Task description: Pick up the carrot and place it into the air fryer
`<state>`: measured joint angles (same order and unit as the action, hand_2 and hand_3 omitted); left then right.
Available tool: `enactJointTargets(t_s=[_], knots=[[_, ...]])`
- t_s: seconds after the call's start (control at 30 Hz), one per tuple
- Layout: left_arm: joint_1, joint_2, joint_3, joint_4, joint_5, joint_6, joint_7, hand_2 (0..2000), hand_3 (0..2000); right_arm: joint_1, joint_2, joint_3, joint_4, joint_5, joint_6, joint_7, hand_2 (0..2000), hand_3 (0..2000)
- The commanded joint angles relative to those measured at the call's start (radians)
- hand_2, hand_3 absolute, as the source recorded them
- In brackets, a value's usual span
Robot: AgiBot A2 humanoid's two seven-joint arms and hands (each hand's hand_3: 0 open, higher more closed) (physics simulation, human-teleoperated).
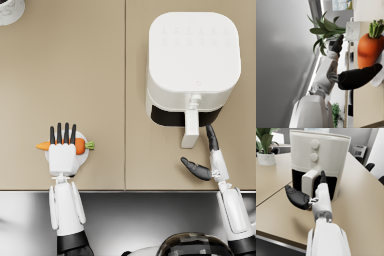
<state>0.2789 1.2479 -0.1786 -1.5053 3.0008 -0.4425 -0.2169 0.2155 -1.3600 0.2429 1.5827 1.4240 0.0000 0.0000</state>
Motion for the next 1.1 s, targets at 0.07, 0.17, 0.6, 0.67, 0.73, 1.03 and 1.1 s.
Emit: enactJointTargets(t_s=[0.07, 0.17, 0.6, 0.67, 0.73, 1.03, 1.1], knots=[[0.029, 0.001, 0.028, 0.117, 0.006, 0.011, -0.001, 0, 0, 0.018, -0.012, -0.007, 0.0, 0.0, 0.0, 0.0, 0, 0], [0.031, 0.0, 0.035, 0.15, 0.009, 0.045, 0.001, 0, 0, 0.016, -0.016, -0.015, 0.0, 0.0, 0.0, 0.0, 0, 0], [0.059, -0.024, 0.103, 0.115, 0.011, 0.285, 0.039, 2000, 2000, 0.042, -0.048, -0.027, -0.155, 0.0, 0.0, 0.0, 0, 0], [0.058, -0.02, 0.094, 0.019, 0.011, 0.342, 0.125, 2000, 2000, 0.052, -0.055, -0.015, -0.193, 0.0, 0.0, 0.0, 0, 0], [0.063, -0.019, 0.089, -0.049, -0.075, 0.384, 0.171, 2000, 2000, 0.055, -0.06, -0.013, -0.209, 0.0, 0.0, 0.0, 0, 0], [0.118, -0.018, 0.109, -0.272, -0.433, 0.417, 0.217, 2000, 2000, 0.099, -0.091, 0.041, -0.311, 0.0, 0.0, 0.0, 0, 0], [0.121, -0.015, 0.114, -0.275, -0.461, 0.42, 0.218, 2000, 2000, 0.112, -0.1, 0.055, -0.318, 0.0, 0.0, 0.0, 0, 0]])
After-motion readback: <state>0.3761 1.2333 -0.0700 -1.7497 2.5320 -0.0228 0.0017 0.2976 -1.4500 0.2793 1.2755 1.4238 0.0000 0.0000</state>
